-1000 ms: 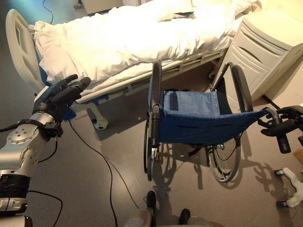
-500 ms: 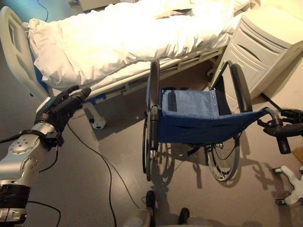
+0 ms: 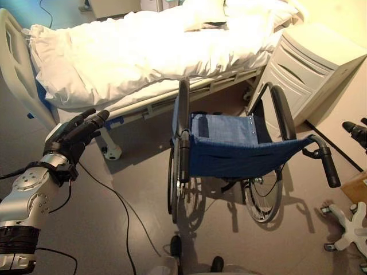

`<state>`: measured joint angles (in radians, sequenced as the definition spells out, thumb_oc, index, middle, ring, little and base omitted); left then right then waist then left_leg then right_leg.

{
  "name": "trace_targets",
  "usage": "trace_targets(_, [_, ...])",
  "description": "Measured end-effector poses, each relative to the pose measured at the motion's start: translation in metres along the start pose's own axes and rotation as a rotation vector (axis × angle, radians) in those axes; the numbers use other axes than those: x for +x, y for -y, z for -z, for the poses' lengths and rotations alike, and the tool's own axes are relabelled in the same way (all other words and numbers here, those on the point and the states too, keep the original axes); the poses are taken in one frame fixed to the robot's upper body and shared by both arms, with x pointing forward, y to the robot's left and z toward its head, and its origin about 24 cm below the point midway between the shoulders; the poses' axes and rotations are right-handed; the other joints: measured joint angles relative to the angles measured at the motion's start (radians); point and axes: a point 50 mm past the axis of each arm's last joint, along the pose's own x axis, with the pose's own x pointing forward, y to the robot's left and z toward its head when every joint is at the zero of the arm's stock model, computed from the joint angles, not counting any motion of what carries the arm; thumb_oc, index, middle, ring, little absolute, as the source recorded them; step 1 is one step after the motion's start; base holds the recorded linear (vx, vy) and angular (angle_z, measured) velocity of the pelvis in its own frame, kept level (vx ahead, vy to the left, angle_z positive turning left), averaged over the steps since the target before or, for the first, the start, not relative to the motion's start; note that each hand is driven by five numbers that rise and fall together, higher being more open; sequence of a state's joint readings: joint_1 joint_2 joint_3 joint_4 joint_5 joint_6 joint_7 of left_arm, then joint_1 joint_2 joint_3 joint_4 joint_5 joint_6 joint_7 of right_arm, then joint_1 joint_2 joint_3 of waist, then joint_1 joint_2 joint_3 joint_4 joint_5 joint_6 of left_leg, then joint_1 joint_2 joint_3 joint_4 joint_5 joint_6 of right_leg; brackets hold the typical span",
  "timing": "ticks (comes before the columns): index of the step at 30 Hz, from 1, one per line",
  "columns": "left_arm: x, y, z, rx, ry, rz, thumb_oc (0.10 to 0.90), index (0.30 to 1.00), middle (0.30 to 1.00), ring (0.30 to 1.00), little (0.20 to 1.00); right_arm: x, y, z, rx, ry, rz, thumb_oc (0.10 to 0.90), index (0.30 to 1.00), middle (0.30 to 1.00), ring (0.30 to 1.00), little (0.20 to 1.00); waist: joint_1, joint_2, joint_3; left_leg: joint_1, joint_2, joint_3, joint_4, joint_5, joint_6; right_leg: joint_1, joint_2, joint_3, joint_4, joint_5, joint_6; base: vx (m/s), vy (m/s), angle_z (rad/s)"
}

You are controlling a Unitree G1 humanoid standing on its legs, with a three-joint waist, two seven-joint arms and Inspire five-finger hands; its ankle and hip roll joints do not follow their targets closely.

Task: Push the wheelchair next to the bed

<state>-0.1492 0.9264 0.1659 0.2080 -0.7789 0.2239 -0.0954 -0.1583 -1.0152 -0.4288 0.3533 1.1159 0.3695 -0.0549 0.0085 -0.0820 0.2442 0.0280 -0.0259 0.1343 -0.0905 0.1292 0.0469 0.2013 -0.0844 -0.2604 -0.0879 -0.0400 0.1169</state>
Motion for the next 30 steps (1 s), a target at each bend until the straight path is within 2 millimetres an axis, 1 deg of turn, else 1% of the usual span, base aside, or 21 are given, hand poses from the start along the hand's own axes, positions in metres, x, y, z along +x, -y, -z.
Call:
trace_targets(4, [0.000, -0.005, 0.003, -0.007, 0.005, -0.024, 0.800, 0.900, 0.900, 0.900, 0.900, 0.001, 0.001, -0.006, 0.034, 0.048, 0.027, 0.800, 0.900, 0.900, 0.900, 0.900, -0.013, 0.002, -0.005, 0.000, 0.001, 0.002, 0.000, -0.001, 0.001, 0.000, 0.000, 0.001, 0.000, 0.000, 0.000, 0.00, 0.000, 0.00])
trace_targets(6, [-0.001, -0.010, 0.006, -0.013, 0.003, -0.056, 0.800, 0.900, 0.900, 0.900, 0.900, 0.000, 0.008, -0.009, 0.059, 0.078, 0.085, 0.800, 0.900, 0.900, 0.900, 0.900, -0.019, 0.004, -0.007, 0.000, 0.000, 0.004, 0.000, -0.002, 0.003, -0.001, -0.001, 0.002, 0.000, 0.000, 0.000, 0.00, 0.000, 0.00])
trace_targets(7, [-0.002, -0.010, 0.008, -0.020, 0.010, -0.072, 0.800, 0.900, 0.900, 0.900, 0.900, -0.002, 0.014, -0.010, 0.077, 0.097, 0.124, 0.800, 0.900, 0.900, 0.900, 0.900, -0.019, 0.006, -0.008, -0.001, 0.000, 0.005, 0.000, -0.003, 0.004, -0.003, -0.002, 0.004, 0.000, 0.000, 0.000, -0.01, -0.010, -0.04])
trace_targets(8, [-0.005, -0.010, 0.015, -0.055, 0.037, -0.113, 0.800, 0.900, 0.900, 0.900, 0.900, -0.006, 0.026, -0.012, 0.117, 0.158, 0.209, 0.800, 0.900, 0.900, 0.900, 0.900, -0.018, 0.010, -0.011, -0.001, -0.002, 0.007, 0.000, -0.005, 0.006, -0.003, -0.003, 0.005, 0.000, 0.000, 0.001, -0.01, -0.010, -0.05])
trace_targets(9, [-0.009, -0.009, 0.025, -0.086, 0.040, -0.160, 0.800, 0.900, 0.900, 0.900, 0.900, -0.010, 0.038, -0.008, 0.165, 0.212, 0.295, 0.800, 0.900, 0.900, 0.900, 0.900, -0.018, 0.014, -0.017, -0.003, -0.002, 0.008, 0.000, -0.005, 0.007, -0.006, -0.004, 0.007, 0.000, 0.000, 0.001, -0.02, -0.007, -0.05])
trace_targets(10, [-0.011, -0.008, 0.030, -0.109, 0.043, -0.181, 0.800, 0.900, 0.900, 0.900, 0.900, -0.012, 0.041, -0.005, 0.197, 0.237, 0.321, 0.800, 0.900, 0.900, 0.900, 0.900, -0.018, 0.015, -0.020, -0.002, -0.003, 0.008, 0.000, -0.006, 0.008, -0.006, -0.004, 0.009, 0.000, -0.001, 0.001, -0.02, 0.001, -0.05])
trace_targets(11, [-0.017, -0.006, 0.041, -0.155, 0.049, -0.229, 0.800, 0.900, 0.900, 0.900, 0.900, -0.016, 0.048, 0.009, 0.219, 0.260, 0.385, 0.800, 0.900, 0.900, 0.900, 0.900, -0.020, 0.016, -0.027, -0.002, -0.002, 0.009, 0.000, -0.006, 0.008, -0.006, -0.004, 0.010, 0.000, -0.001, 0.001, -0.02, 0.003, -0.04])
trace_targets(12, [-0.026, 0.000, 0.059, -0.225, 0.046, -0.283, 0.800, 0.900, 0.900, 0.900, 0.900, -0.024, 0.054, 0.036, 0.210, 0.250, 0.453, 0.800, 0.900, 0.900, 0.900, 0.900, -0.023, 0.015, -0.033, 0.000, -0.002, 0.009, 0.000, -0.006, 0.010, -0.005, -0.002, 0.011, 0.000, -0.004, -0.001, 0.00, 0.000, 0.00])
trace_targets(14, [-0.035, 0.012, 0.085, -0.303, 0.009, -0.325, 0.800, 0.900, 0.900, 0.900, 0.900, -0.036, 0.062, 0.078, 0.131, 0.154, 0.523, 0.800, 0.900, 0.900, 0.900, 0.900, -0.022, 0.022, -0.038, 0.000, 0.000, 0.009, 0.000, -0.006, 0.009, -0.005, 0.000, 0.010, 0.000, -0.004, -0.001, 0.00, 0.000, 0.00])
trace_targets(15, [-0.043, 0.020, 0.104, -0.350, -0.040, -0.336, 0.800, 0.900, 0.900, 0.900, 0.900, -0.047, 0.068, 0.112, 0.070, 0.047, 0.564, 0.800, 0.900, 0.900, 0.900, 0.900, -0.023, 0.028, -0.039, 0.000, 0.002, 0.009, 0.000, -0.007, 0.009, -0.005, 0.001, 0.010, 0.000, -0.004, -0.002, -0.03, -0.014, 0.00])
trace_targets(16, [-0.049, 0.025, 0.114, -0.377, -0.057, -0.344, 0.800, 0.900, 0.900, 0.900, 0.900, -0.053, 0.070, 0.132, 0.012, -0.015, 0.583, 0.800, 0.900, 0.900, 0.900, 0.900, -0.022, 0.031, -0.041, 0.001, 0.003, 0.009, 0.000, -0.007, 0.008, -0.005, 0.001, 0.010, 0.001, -0.005, -0.002, -0.04, -0.024, 0.02])
trace_targets(17, [-0.058, 0.033, 0.130, -0.412, -0.098, -0.351, 0.800, 0.900, 0.900, 0.900, 0.900, -0.067, 0.073, 0.167, -0.069, -0.137, 0.606, 0.800, 0.900, 0.900, 0.900, 0.900, -0.020, 0.038, -0.044, -0.001, 0.004, 0.009, -0.002, -0.007, 0.008, -0.005, 0.003, 0.009, 0.001, -0.005, -0.003, 0.00, 0.000, 0.00])
trace_targets(18, [-0.068, 0.038, 0.147, -0.438, -0.143, -0.362, 0.800, 0.900, 0.900, 0.900, 0.900, -0.082, 0.071, 0.197, -0.137, -0.245, 0.603, 0.800, 0.900, 0.900, 0.900, 0.900, -0.020, 0.045, -0.047, -0.001, 0.006, 0.008, -0.007, -0.009, 0.006, -0.006, 0.004, 0.009, 0.001, -0.005, -0.003, 0.00, 0.000, 0.00])
trace_targets(19, [-0.073, 0.040, 0.157, -0.445, -0.182, -0.368, 0.800, 0.900, 0.900, 0.900, 0.900, -0.091, 0.069, 0.212, -0.170, -0.304, 0.594, 0.800, 0.900, 0.900, 0.900, 0.900, -0.020, 0.051, -0.047, -0.001, 0.007, 0.009, -0.007, -0.009, 0.006, -0.006, 0.005, 0.010, 0.001, -0.005, -0.003, 0.00, 0.000, 0.00])
trace_targets(20, [-0.081, 0.043, 0.174, -0.453, -0.247, -0.378, 0.800, 0.900, 0.900, 0.900, 0.900, -0.104, 0.062, 0.234, -0.222, -0.389, 0.560, 0.800, 0.900, 0.900, 0.900, 0.900, -0.022, 0.064, -0.046, -0.001, 0.009, 0.009, -0.007, -0.009, 0.006, -0.006, 0.006, 0.009, 0.001, -0.005, -0.003, 0.00, -0.025, -0.06])
trace_targets(21, [-0.089, 0.045, 0.190, -0.452, -0.295, -0.403, 0.800, 0.900, 0.900, 0.900, 0.900, -0.114, 0.054, 0.251, -0.255, -0.448, 0.532, 0.800, 0.900, 0.900, 0.900, 0.900, -0.024, 0.074, -0.049, 0.001, 0.010, 0.012, -0.007, -0.009, 0.006, -0.006, 0.006, 0.009, 0.000, -0.005, -0.003, 0.01, -0.027, -0.05])
trace_targets(23, [-0.100, 0.049, 0.211, -0.451, -0.369, -0.410, 0.800, 0.900, 0.900, 0.900, 0.900, -0.123, 0.047, 0.272, -0.292, -0.536, 0.484, 0.800, 0.900, 0.900, 0.900, 0.900, -0.023, 0.081, -0.052, 0.000, 0.010, 0.013, -0.007, -0.009, 0.006, -0.005, 0.006, 0.007, 0.001, -0.005, -0.003, 0.00, 0.000, 0.00])
trace_targets(26, [-0.111, 0.050, 0.228, -0.424, -0.440, -0.398, 0.800, 0.900, 0.900, 0.900, 0.900, -0.127, 0.050, 0.282, -0.303, -0.574, 0.466, 0.800, 0.900, 0.900, 0.900, 0.900, -0.019, 0.076, -0.052, -0.001, 0.008, 0.016, -0.007, -0.009, 0.006, -0.004, 0.003, 0.004, 0.002, -0.005, -0.003, -0.01, -0.009, 0.08])
trace_targets(28, [-0.118, 0.049, 0.235, -0.398, -0.471, -0.401, 0.800, 0.900, 0.900, 0.900, 0.900, -0.130, 0.053, 0.287, -0.322, -0.587, 0.458, 0.800, 0.900, 0.900, 0.900, 0.900, -0.016, 0.067, -0.054, -0.001, 0.006, 0.016, -0.007, -0.008, 0.006, -0.004, 0.002, 0.002, 0.003, -0.006, -0.003, -0.01, -0.005, 0.04])
trace_targets(30, [-0.125, 0.048, 0.243, -0.380, -0.507, -0.408, 0.800, 0.900, 0.900, 0.900, 0.900, -0.132, 0.052, 0.292, -0.349, -0.597, 0.443, 0.800, 0.900, 0.900, 0.900, 0.900, -0.014, 0.057, -0.057, -0.002, 0.005, 0.015, -0.007, -0.008, 0.006, -0.003, 0.001, 0.000, 0.003, -0.007, -0.001, -0.01, -0.011, 0.03])
